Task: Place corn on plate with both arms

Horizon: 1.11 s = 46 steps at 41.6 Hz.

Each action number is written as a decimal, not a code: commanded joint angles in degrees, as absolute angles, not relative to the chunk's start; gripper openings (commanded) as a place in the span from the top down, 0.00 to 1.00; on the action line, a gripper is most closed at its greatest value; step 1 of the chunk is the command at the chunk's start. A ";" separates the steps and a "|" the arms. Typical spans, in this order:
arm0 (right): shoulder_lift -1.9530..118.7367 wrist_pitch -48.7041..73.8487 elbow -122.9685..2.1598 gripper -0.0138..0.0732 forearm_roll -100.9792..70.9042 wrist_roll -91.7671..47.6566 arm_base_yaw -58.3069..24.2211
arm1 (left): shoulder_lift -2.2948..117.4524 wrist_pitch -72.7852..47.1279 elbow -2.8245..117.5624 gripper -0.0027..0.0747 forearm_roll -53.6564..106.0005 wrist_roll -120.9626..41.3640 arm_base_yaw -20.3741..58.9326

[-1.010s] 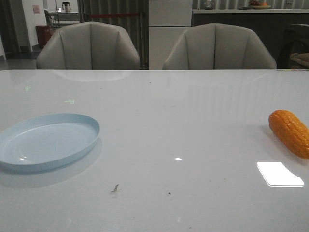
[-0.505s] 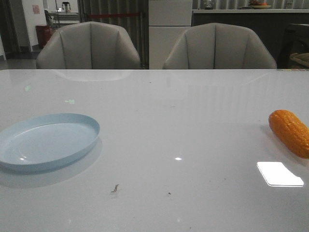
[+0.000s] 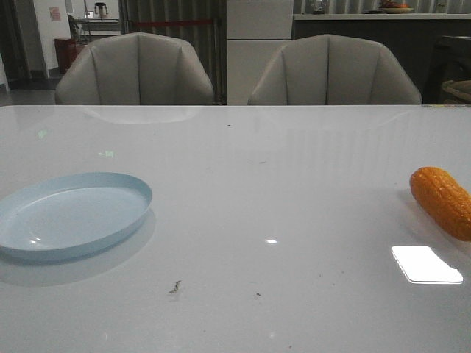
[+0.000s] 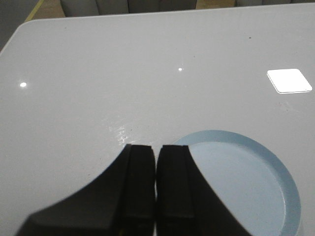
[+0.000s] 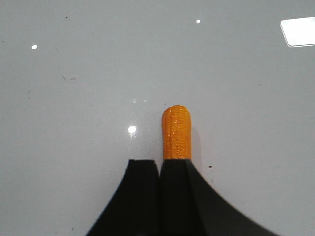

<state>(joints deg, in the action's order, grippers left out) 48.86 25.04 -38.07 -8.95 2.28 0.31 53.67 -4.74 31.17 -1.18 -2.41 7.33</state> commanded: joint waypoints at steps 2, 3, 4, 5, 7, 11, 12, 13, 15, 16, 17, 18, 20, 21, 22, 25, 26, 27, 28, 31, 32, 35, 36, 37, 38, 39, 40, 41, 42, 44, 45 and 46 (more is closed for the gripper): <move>49.21 21.06 -40.13 0.66 -8.88 2.02 0.63 | 53.30 -0.34 33.24 0.65 -0.99 -2.02 7.81; 49.27 21.06 -40.13 0.61 -8.74 2.02 0.63 | 53.30 -0.34 33.24 0.61 -0.99 -2.02 7.81; 49.35 21.06 -40.13 0.56 -8.74 2.02 0.63 | 53.30 -0.34 33.24 0.58 -0.99 -2.02 7.81; 49.35 21.06 -40.13 0.53 -8.74 2.02 0.63 | 53.30 -0.47 33.24 0.54 -0.99 -2.02 7.81; 49.35 21.06 -40.13 0.43 -8.74 2.02 0.63 | 53.30 -0.78 33.24 0.47 0.00 -2.02 7.81; 49.35 21.06 -40.13 0.29 -8.74 2.02 0.63 | 53.30 -2.84 33.24 0.41 1.16 -2.02 7.81; 49.35 21.06 -40.13 0.27 -8.74 2.02 0.63 | 53.30 -3.61 33.24 0.41 1.69 -2.02 7.81; 49.35 21.06 -40.13 0.26 -8.74 2.02 0.63 | 53.30 -4.16 33.24 0.41 2.73 -2.02 7.81; 49.35 21.06 -40.13 0.25 -8.74 2.02 0.63 | 53.30 -5.36 33.35 0.41 4.76 -2.02 7.81; 49.35 21.12 -40.13 0.26 -8.74 2.02 0.63 | 53.30 -5.82 33.49 0.41 5.61 -2.02 7.81; 49.35 21.12 -40.13 0.26 -8.74 2.02 0.63 | 53.43 -6.24 33.79 0.41 6.69 -2.02 7.81; 49.35 21.16 -40.13 0.26 -8.74 2.02 0.63 | 53.57 -6.81 34.37 0.41 7.70 -2.02 7.81; 49.35 21.16 -40.13 0.26 -8.74 2.02 0.63 | 54.14 -8.23 35.32 0.41 8.63 -2.02 7.81; 49.35 21.16 -40.13 0.26 -8.74 2.02 0.63 | 54.71 -9.55 36.34 0.41 8.92 -2.02 7.81; 49.35 21.16 -40.13 0.26 -8.74 2.02 0.63 | 55.24 -11.07 37.22 0.41 8.90 -2.02 7.81; 49.35 21.24 -40.13 0.26 -8.74 2.02 0.63 | 57.63 -14.90 40.77 0.41 8.90 -2.02 7.81; 49.35 21.29 -40.13 0.26 -8.74 2.02 0.63 | 58.82 -15.95 42.34 0.41 8.90 -2.02 7.81; 49.35 21.42 -40.13 0.26 -8.74 2.02 0.63 | 59.77 -17.22 43.94 0.41 8.90 -2.02 7.81; 49.35 21.55 -40.13 0.26 -8.74 2.02 0.63 | 61.47 -18.12 45.17 0.42 8.90 -2.02 7.81; 49.35 22.25 -40.13 0.26 -8.74 2.02 0.63 | 65.38 -21.45 49.88 0.45 8.90 -2.02 7.54; 49.35 22.51 -40.13 0.26 -8.74 2.02 0.63 | 66.63 -22.82 51.21 0.46 8.90 -2.02 7.12; 49.35 23.03 -40.13 0.26 -8.74 2.02 0.63 | 71.09 -26.61 55.58 0.48 8.90 -2.02 6.10; 49.35 23.05 -40.13 0.26 -8.74 2.02 0.63 | 72.92 -27.91 57.29 0.48 8.90 -2.02 5.55; 49.35 23.05 -40.13 0.26 -8.74 2.02 0.63 | 74.31 -29.65 58.93 0.48 8.90 -2.02 5.14; 49.35 23.05 -40.13 0.26 -8.74 2.02 0.63 | 76.16 -30.88 60.09 0.48 8.90 -2.02 4.55; 49.35 23.05 -40.13 0.26 -8.74 2.02 0.63 | 77.53 -32.11 61.22 0.48 8.90 -2.02 4.08; 49.35 23.05 -40.13 0.26 -8.74 2.02 0.63 | 78.92 -33.78 62.63 0.48 8.90 -2.02 3.62; 49.35 23.05 -40.13 0.26 -8.74 2.02 0.63 | 80.73 -34.91 63.61 0.48 8.90 -2.02 3.01; 49.35 23.05 -40.13 0.26 -8.74 2.02 0.63 | 82.05 -36.31 64.80 0.48 8.90 -2.02 2.60; 49.35 23.05 -40.13 0.26 -8.74 2.02 0.63 | 85.08 -38.13 66.34 0.48 8.90 -2.02 1.73; 49.35 23.05 -40.13 0.26 -8.74 2.02 0.63 | 86.32 -39.16 67.20 0.48 8.90 -2.02 1.43; 49.35 23.05 -40.13 0.26 -8.74 2.02 0.63 | 87.95 -40.02 67.77 0.48 8.90 -2.02 1.10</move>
